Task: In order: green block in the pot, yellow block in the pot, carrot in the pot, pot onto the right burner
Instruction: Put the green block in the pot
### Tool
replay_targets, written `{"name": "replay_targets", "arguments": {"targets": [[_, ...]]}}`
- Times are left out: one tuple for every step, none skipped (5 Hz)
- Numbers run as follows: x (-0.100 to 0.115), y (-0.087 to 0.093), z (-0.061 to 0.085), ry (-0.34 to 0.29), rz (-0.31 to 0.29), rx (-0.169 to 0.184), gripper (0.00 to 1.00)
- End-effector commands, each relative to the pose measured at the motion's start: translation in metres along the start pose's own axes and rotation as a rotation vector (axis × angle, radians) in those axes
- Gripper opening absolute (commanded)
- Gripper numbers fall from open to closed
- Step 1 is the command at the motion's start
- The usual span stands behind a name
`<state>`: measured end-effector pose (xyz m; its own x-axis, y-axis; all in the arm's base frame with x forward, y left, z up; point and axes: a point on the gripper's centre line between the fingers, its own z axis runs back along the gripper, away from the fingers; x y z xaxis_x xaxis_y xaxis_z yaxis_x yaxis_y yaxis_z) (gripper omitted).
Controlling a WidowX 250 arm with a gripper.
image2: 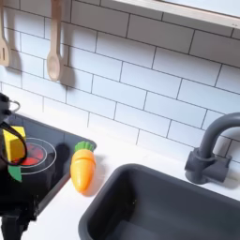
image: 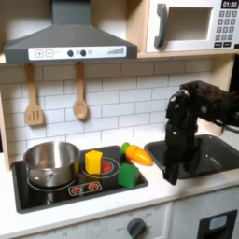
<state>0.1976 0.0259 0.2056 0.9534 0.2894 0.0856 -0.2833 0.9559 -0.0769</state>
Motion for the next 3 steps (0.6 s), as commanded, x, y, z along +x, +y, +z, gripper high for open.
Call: {"name": "replay_targets", "arguments": {"targets": [[0.024, 0.004, -0.016, -0.011, 0.104, 0.040, 1.00], [0.034, 0.005, -0.026, -0.003, 0.141, 0.069, 1.00], [0.046, 0.002, -0.032, 0.019, 0.143, 0.078, 1.00]]}}
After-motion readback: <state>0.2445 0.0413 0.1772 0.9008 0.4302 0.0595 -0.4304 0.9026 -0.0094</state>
